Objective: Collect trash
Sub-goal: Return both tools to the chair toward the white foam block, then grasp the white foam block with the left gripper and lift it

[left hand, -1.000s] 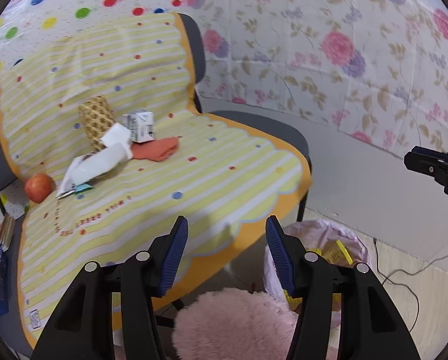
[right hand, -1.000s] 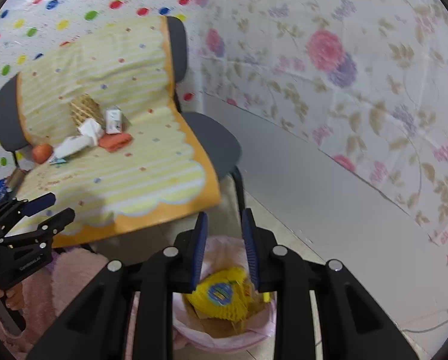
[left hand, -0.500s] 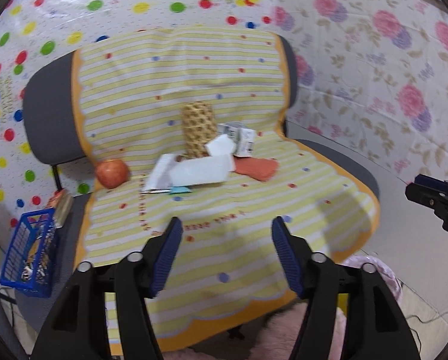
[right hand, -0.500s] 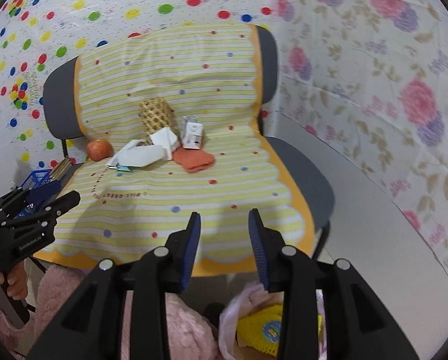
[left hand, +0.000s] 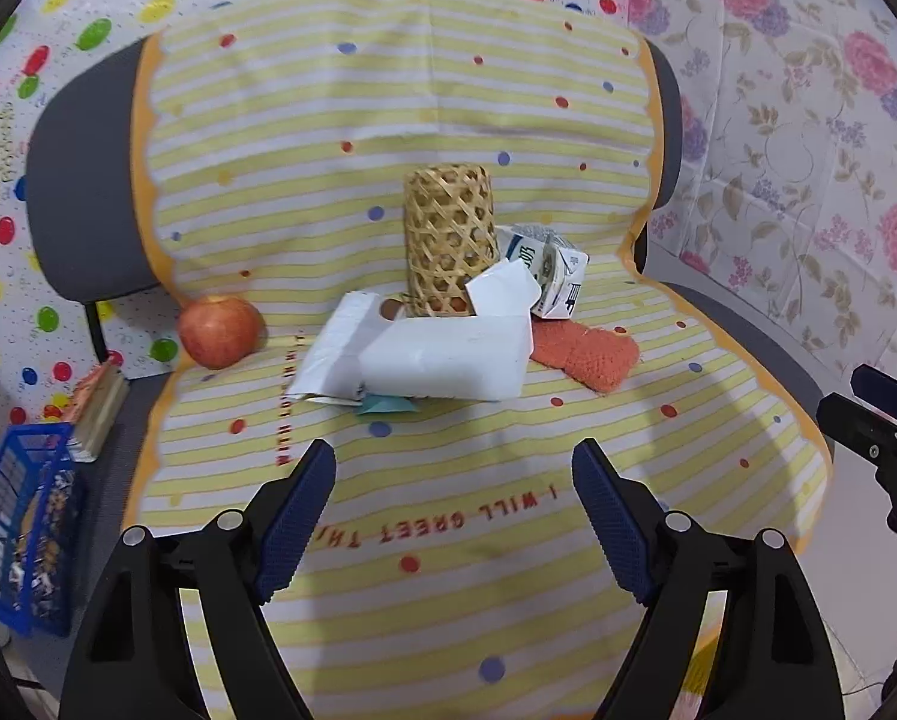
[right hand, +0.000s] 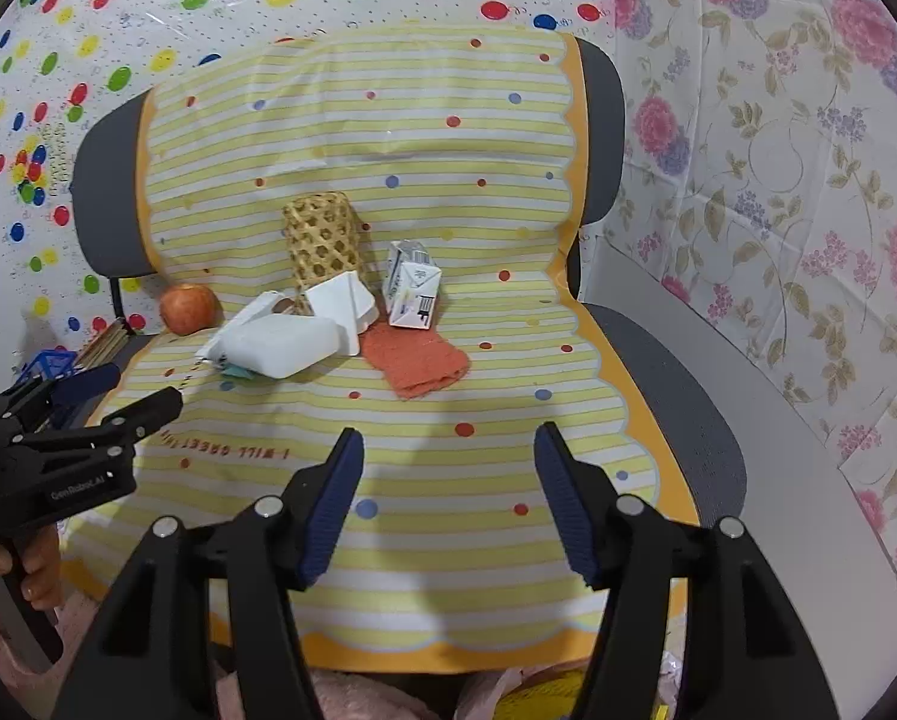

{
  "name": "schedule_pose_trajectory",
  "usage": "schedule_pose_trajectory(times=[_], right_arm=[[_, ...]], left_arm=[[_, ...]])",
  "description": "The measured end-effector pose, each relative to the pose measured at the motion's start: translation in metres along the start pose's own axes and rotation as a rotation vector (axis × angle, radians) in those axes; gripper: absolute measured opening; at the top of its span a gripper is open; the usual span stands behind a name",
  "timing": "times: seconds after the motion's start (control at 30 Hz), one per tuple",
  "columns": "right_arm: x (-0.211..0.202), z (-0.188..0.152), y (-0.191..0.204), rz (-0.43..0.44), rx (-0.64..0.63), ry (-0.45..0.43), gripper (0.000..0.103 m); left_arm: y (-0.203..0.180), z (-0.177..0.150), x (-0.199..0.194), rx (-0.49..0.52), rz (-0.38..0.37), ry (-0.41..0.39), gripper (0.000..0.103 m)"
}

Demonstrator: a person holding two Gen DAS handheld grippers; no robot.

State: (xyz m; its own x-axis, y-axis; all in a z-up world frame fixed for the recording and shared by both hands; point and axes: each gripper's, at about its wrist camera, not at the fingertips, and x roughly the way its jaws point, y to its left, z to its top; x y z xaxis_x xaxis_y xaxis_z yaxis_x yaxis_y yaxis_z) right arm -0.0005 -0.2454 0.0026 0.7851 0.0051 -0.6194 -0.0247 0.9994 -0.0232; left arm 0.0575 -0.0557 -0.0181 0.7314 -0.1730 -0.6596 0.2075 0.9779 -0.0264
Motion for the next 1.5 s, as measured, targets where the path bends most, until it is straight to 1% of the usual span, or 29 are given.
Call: schedule_pose_trajectory(times=[0.17, 0.2, 0.27, 0.33, 0.4, 0.47, 0.5, 0.53, 0.57, 0.63, 0.67, 0.73, 0.87, 1.0, 1.03, 1.1, 1.13, 1.17, 1.23, 1.3, 1.4, 1.5], right_arm=[[0.025, 0.008, -0.015, -0.009, 0.028, 0.003, 0.058], [0.029, 0.009, -0.018, -0.011, 0.034, 0.004, 0.056], [0.037, 0.011, -0.023, -0.015, 0.052, 0.01, 0.042], [0.042, 0.011, -0.027, -0.012, 0.068, 0.016, 0.035], [0.046, 0.01, -0.031, -0.008, 0.08, 0.019, 0.035], [0.048, 0.009, -0.032, -0.006, 0.086, 0.024, 0.035], [0.05, 0.008, -0.033, -0.005, 0.09, 0.029, 0.035], [0.05, 0.007, -0.034, -0.004, 0.092, 0.033, 0.035], [0.051, 0.006, -0.034, -0.003, 0.094, 0.036, 0.035], [0.05, 0.004, -0.034, -0.001, 0.098, 0.041, 0.035], [0.049, 0.003, -0.034, 0.002, 0.1, 0.042, 0.035], [0.046, 0.003, -0.034, 0.005, 0.1, 0.039, 0.035], [0.037, 0.003, -0.03, 0.035, 0.097, 0.023, 0.035], [0.034, 0.006, -0.022, 0.065, 0.085, 0.017, 0.035], [0.034, 0.007, -0.019, 0.072, 0.081, 0.017, 0.036], [0.035, 0.009, -0.011, 0.086, 0.071, 0.017, 0.044], [0.035, 0.01, -0.007, 0.091, 0.066, 0.015, 0.049], [0.035, 0.012, -0.002, 0.1, 0.057, 0.011, 0.051], [0.037, 0.016, 0.01, 0.116, 0.036, 0.007, 0.054], [0.042, 0.02, 0.022, 0.135, 0.013, 0.003, 0.055], [0.053, 0.027, 0.034, 0.16, -0.007, 0.002, 0.056], [0.073, 0.038, 0.041, 0.178, 0.003, 0.005, 0.057]], left_arm=[[-0.015, 0.012, 0.038, -0.009, 0.031, 0.032, 0.081], [-0.015, 0.013, 0.043, -0.017, 0.031, 0.037, 0.081], [-0.016, 0.018, 0.057, -0.039, 0.039, 0.051, 0.08], [-0.019, 0.021, 0.067, -0.05, 0.049, 0.059, 0.079], [-0.023, 0.026, 0.075, -0.054, 0.062, 0.06, 0.077], [-0.025, 0.03, 0.082, -0.056, 0.074, 0.061, 0.07], [-0.026, 0.032, 0.086, -0.059, 0.082, 0.064, 0.068], [-0.026, 0.033, 0.091, -0.063, 0.084, 0.073, 0.064], [-0.026, 0.034, 0.096, -0.064, 0.086, 0.092, 0.053], [-0.024, 0.034, 0.1, -0.068, 0.061, 0.123, 0.04], [-0.022, 0.032, 0.096, -0.064, 0.047, 0.12, 0.036], [-0.018, 0.028, 0.079, -0.05, 0.019, 0.08, 0.034], [0.003, 0.018, 0.027, -0.052, -0.027, -0.007, 0.034], [0.031, 0.011, -0.011, -0.068, 0.007, -0.065, 0.034], [0.039, 0.009, -0.018, -0.075, 0.026, -0.075, 0.034], [0.054, 0.007, -0.028, -0.088, 0.065, -0.093, 0.034], [0.062, 0.006, -0.032, -0.092, 0.09, -0.103, 0.034], [0.068, 0.005, -0.034, -0.099, 0.11, -0.107, 0.034], [0.081, 0.003, -0.036, -0.119, 0.117, -0.103, 0.034], [0.092, 0.001, -0.036, -0.142, 0.118, -0.097, 0.034], [0.1, 0.0, -0.034, -0.144, 0.121, -0.1, 0.034], [0.103, 0.002, -0.024, -0.143, 0.117, -0.097, 0.035]])
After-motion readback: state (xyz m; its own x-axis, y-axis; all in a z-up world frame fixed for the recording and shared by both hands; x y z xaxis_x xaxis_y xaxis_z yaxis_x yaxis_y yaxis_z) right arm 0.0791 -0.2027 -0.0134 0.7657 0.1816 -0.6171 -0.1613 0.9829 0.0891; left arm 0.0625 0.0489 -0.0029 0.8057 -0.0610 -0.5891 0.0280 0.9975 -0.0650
